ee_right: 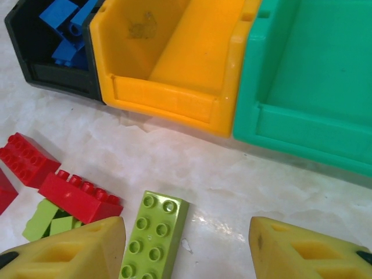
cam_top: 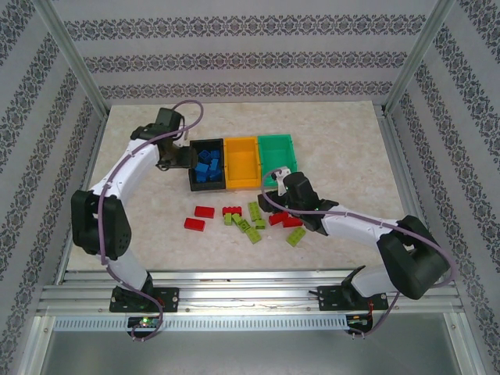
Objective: Sort the legos into containers by color
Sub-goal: Pick up the lego from the center of the table.
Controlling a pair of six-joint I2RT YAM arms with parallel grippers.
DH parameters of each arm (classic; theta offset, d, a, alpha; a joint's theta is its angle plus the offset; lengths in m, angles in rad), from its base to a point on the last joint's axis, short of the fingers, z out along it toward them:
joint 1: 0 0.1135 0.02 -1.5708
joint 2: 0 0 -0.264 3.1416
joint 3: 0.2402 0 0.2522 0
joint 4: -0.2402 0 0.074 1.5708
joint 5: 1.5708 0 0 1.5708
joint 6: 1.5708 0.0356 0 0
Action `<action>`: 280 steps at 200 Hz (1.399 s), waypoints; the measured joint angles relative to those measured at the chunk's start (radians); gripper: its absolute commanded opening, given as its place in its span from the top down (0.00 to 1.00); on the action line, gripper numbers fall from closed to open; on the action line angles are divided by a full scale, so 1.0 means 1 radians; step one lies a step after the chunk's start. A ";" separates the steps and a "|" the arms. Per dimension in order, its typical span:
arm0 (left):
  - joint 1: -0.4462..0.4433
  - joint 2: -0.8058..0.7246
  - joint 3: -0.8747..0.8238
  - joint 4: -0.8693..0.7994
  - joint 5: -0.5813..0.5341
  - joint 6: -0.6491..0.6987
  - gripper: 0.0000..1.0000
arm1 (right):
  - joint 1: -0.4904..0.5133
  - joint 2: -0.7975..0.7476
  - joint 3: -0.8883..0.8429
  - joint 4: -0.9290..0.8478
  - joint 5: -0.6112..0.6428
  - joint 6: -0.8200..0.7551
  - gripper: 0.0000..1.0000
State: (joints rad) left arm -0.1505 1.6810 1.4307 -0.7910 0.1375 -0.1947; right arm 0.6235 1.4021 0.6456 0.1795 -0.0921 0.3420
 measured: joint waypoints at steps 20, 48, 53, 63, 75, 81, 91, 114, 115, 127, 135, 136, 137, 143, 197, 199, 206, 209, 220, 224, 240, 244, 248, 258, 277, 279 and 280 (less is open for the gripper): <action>0.031 -0.031 -0.052 0.051 0.048 -0.018 0.42 | 0.001 0.002 0.043 -0.064 -0.022 0.000 0.41; 0.033 -0.044 -0.069 0.107 0.129 -0.047 0.42 | 0.017 0.022 0.107 -0.159 -0.031 0.000 0.41; 0.033 -0.048 -0.075 0.123 0.143 -0.052 0.42 | 0.022 0.030 0.116 -0.175 -0.031 0.000 0.41; 0.033 -0.054 -0.089 0.142 0.170 -0.061 0.42 | 0.030 0.049 0.132 -0.205 -0.033 0.001 0.41; 0.033 -0.058 -0.098 0.151 0.196 -0.072 0.42 | 0.039 0.073 0.143 -0.235 -0.033 0.004 0.41; 0.033 -0.059 -0.101 0.154 0.204 -0.075 0.42 | 0.043 0.085 0.146 -0.246 -0.032 0.007 0.41; 0.033 -0.059 -0.103 0.158 0.216 -0.077 0.42 | 0.055 0.111 0.153 -0.269 -0.028 0.013 0.41; 0.032 -0.059 -0.106 0.166 0.232 -0.080 0.42 | 0.084 0.184 0.195 -0.328 -0.007 0.023 0.41; 0.032 -0.059 -0.106 0.166 0.233 -0.080 0.42 | 0.085 0.186 0.196 -0.329 -0.006 0.022 0.41; 0.032 -0.059 -0.106 0.171 0.237 -0.080 0.42 | 0.105 0.215 0.219 -0.348 0.014 0.022 0.41; 0.029 -0.059 -0.106 0.172 0.237 -0.080 0.42 | 0.118 0.230 0.233 -0.360 0.033 0.022 0.41; 0.029 -0.059 -0.106 0.172 0.236 -0.080 0.42 | 0.121 0.233 0.236 -0.361 0.036 0.022 0.41; 0.029 -0.059 -0.106 0.172 0.236 -0.080 0.42 | 0.122 0.235 0.237 -0.363 0.038 0.022 0.41; 0.026 -0.060 -0.106 0.172 0.235 -0.079 0.42 | 0.133 0.246 0.250 -0.373 0.055 0.022 0.41; -0.027 -0.061 -0.106 0.171 0.212 -0.071 0.42 | 0.167 0.332 0.333 -0.416 0.141 0.018 0.43; -0.027 -0.061 -0.106 0.171 0.212 -0.071 0.42 | 0.167 0.337 0.336 -0.418 0.143 0.018 0.43; -0.032 -0.061 -0.106 0.171 0.209 -0.071 0.42 | 0.167 0.349 0.342 -0.421 0.156 0.018 0.44; -0.032 -0.061 -0.106 0.171 0.207 -0.071 0.42 | 0.167 0.353 0.343 -0.422 0.160 0.018 0.44; -0.032 -0.061 -0.106 0.171 0.203 -0.071 0.42 | 0.167 0.363 0.343 -0.425 0.171 0.018 0.46; -0.032 -0.061 -0.106 0.171 0.201 -0.071 0.42 | 0.167 0.368 0.343 -0.427 0.175 0.018 0.48; -0.032 -0.061 -0.106 0.171 0.194 -0.068 0.42 | 0.167 0.389 0.350 -0.438 0.182 0.018 0.53; -0.032 -0.061 -0.106 0.171 0.194 -0.067 0.42 | 0.167 0.393 0.353 -0.439 0.186 0.012 0.55; -0.032 -0.061 -0.106 0.171 0.193 -0.067 0.42 | 0.169 0.395 0.355 -0.441 0.191 0.014 0.56; -0.032 -0.061 -0.106 0.171 0.191 -0.066 0.42 | 0.171 0.395 0.356 -0.441 0.193 0.012 0.59; -0.032 -0.061 -0.106 0.171 0.188 -0.062 0.42 | 0.173 0.395 0.356 -0.441 0.200 0.007 0.68; -0.032 -0.061 -0.106 0.171 0.187 -0.061 0.42 | 0.173 0.395 0.357 -0.441 0.201 0.011 0.68; -0.032 -0.061 -0.106 0.171 0.187 -0.060 0.42 | 0.173 0.395 0.357 -0.441 0.201 0.010 0.68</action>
State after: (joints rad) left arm -0.1822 1.6203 1.3243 -0.6201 0.3241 -0.2550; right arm 0.7967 1.7969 1.0023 -0.2615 0.1085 0.3523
